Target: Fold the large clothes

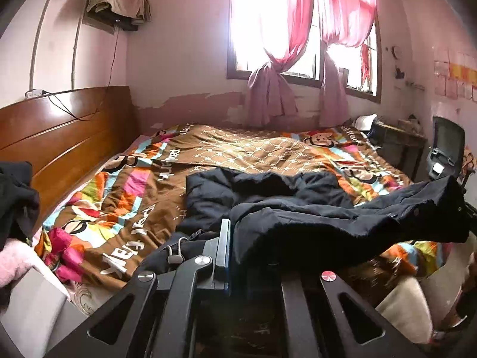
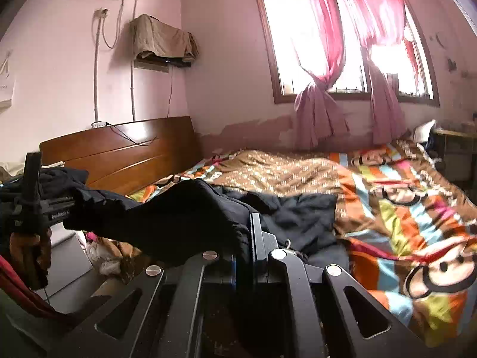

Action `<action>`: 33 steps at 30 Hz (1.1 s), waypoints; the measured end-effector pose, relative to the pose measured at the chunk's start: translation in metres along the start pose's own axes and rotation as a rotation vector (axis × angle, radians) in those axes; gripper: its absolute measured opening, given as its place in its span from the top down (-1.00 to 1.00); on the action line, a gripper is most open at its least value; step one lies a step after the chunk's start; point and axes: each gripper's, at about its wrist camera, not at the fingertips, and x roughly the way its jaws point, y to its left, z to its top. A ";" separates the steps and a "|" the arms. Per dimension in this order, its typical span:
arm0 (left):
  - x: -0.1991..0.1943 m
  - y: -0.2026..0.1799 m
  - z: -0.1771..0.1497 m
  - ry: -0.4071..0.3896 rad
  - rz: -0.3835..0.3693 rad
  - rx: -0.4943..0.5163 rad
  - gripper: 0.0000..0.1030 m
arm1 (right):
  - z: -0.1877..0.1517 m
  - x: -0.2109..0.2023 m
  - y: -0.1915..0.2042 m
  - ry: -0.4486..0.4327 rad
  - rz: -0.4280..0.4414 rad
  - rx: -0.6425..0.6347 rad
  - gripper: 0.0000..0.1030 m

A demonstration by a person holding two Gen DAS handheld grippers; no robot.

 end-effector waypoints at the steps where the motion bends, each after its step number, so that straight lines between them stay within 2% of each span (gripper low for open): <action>1: 0.002 0.001 0.003 0.004 -0.002 0.004 0.88 | 0.003 0.003 0.001 -0.004 -0.002 -0.008 0.88; 9: 0.054 0.005 0.028 0.047 -0.006 0.068 0.88 | 0.027 0.064 0.001 0.000 -0.060 -0.070 0.88; 18: 0.139 -0.005 0.080 0.023 -0.011 0.127 0.87 | 0.054 0.145 -0.024 0.008 -0.152 -0.029 0.88; 24: 0.210 -0.015 0.105 0.040 0.018 0.172 0.87 | 0.054 0.208 -0.052 0.014 -0.170 0.044 0.88; 33: 0.323 -0.015 0.117 0.126 0.011 0.180 0.87 | 0.053 0.311 -0.088 0.093 -0.220 0.036 0.88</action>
